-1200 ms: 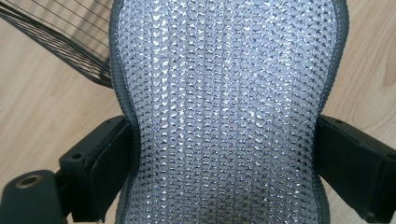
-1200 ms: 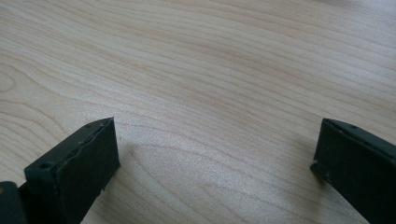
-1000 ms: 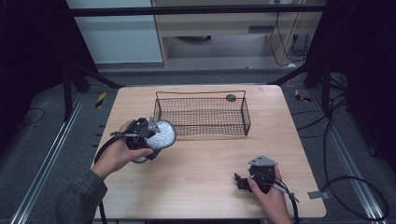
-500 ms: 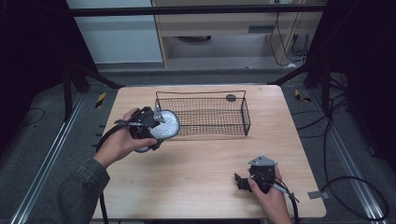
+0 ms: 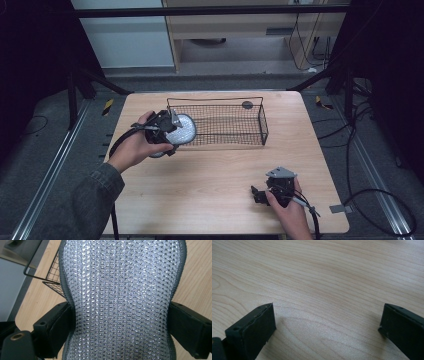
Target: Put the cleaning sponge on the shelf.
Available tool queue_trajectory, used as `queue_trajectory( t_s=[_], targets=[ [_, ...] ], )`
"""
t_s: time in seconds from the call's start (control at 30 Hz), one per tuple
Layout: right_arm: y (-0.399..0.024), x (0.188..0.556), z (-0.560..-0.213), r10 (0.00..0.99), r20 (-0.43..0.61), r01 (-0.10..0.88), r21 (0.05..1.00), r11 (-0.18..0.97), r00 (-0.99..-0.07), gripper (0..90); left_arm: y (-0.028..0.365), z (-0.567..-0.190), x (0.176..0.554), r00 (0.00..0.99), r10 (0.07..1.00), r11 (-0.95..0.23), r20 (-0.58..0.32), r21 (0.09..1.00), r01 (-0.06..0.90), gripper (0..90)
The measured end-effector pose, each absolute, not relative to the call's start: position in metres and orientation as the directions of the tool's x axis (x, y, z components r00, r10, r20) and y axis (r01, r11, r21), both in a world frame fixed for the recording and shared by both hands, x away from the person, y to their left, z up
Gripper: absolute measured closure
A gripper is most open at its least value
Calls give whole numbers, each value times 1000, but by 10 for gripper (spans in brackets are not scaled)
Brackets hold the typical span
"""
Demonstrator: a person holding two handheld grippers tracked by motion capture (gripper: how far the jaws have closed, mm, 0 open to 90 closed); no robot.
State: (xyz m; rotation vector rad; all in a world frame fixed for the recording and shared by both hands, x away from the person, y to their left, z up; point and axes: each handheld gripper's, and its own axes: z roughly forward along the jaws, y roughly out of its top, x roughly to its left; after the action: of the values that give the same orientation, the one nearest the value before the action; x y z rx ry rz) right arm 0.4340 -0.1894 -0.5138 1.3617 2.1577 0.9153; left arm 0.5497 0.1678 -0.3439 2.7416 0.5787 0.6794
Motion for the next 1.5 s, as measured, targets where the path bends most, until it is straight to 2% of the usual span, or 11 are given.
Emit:
queue_trajectory(
  t_s=[0.6, 0.9, 1.23, 1.5],
  targets=[
    [-189, 434, -514, 905, -5, 626, 720, 298, -425, 4, 141, -338, 587, 802, 422, -895, 422, 337, 293, 95],
    [-189, 434, -513, 906, -1, 627, 721, 293, -423, 3, 136, -336, 593, 800, 422, -893, 426, 346, 287, 94],
    [-189, 434, -513, 906, -1, 627, 721, 294, -424, 3, 132, -336, 598, 805, 389, -909, 448, 331, 255, 94],
    [-189, 434, -514, 906, -1, 627, 721, 294, -424, 4, 128, -337, 611, 809, 323, -932, 492, 315, 180, 94]
  ],
)
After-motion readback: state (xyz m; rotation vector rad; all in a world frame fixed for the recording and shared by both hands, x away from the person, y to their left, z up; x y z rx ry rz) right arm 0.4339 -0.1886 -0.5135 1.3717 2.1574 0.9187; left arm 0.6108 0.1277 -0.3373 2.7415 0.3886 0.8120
